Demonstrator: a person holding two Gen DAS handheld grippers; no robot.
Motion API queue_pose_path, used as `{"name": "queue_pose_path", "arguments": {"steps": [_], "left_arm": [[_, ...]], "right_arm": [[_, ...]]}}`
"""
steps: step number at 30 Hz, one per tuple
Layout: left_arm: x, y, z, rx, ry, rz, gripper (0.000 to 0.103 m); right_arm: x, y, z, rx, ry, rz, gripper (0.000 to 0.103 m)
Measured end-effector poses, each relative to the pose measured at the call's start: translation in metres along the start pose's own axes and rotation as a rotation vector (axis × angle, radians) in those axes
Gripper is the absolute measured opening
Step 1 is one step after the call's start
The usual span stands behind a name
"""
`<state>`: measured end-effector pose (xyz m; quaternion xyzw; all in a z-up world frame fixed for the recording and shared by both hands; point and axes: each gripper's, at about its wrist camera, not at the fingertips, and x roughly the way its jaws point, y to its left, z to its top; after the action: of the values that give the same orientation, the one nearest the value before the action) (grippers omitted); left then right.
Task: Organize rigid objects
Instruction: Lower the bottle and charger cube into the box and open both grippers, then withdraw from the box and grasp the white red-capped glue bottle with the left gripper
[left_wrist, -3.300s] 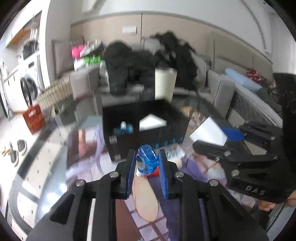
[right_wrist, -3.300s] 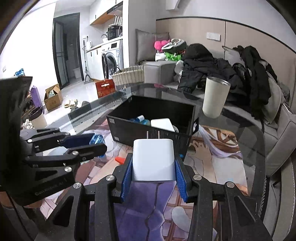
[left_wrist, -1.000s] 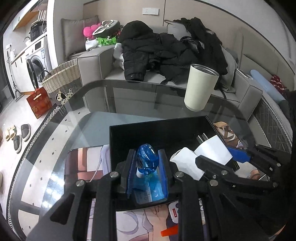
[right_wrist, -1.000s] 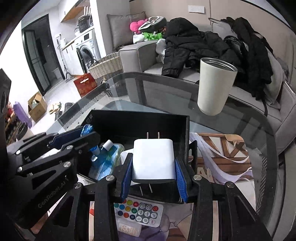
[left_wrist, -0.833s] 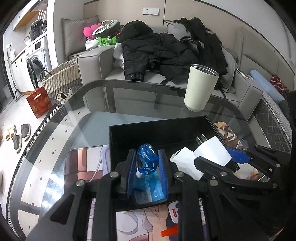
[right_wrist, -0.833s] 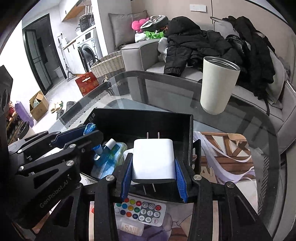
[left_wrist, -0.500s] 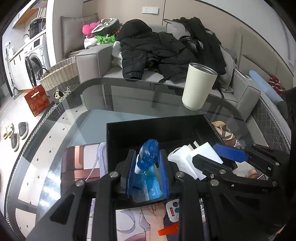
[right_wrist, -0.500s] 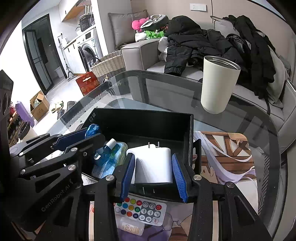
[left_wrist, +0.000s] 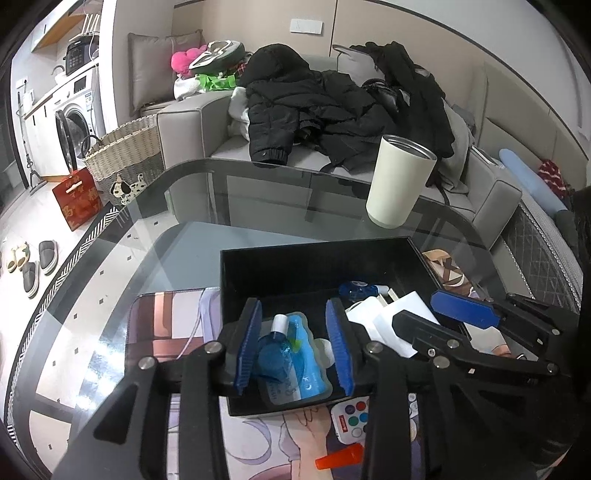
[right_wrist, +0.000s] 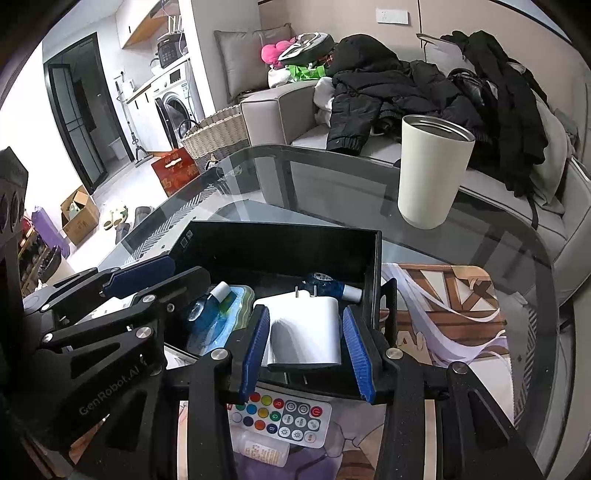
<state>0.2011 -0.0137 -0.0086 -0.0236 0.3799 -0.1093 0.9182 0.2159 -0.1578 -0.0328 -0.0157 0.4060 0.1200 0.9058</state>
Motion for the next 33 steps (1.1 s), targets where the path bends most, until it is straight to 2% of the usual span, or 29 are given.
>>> {"name": "queue_pose_path", "arguments": {"steps": [12,18,25,33], "left_arm": [[-0.009,-0.003,-0.002,0.005,-0.013,-0.024,0.036],[-0.03,-0.011,-0.011,0.053,-0.046,-0.051,0.037],[-0.047,-0.019,-0.027,0.088,-0.028,-0.1,0.038],[-0.063,-0.025,-0.048,0.132,-0.019,-0.118,0.04]], "right_arm": [[-0.008,-0.003,-0.002,0.005,-0.001,0.011,0.042],[-0.026,0.0,-0.007,-0.029,-0.034,0.018,0.042],[-0.049,-0.003,-0.023,-0.056,-0.042,0.031,0.042],[-0.07,-0.011,-0.05,-0.084,-0.042,0.025,0.042]]}}
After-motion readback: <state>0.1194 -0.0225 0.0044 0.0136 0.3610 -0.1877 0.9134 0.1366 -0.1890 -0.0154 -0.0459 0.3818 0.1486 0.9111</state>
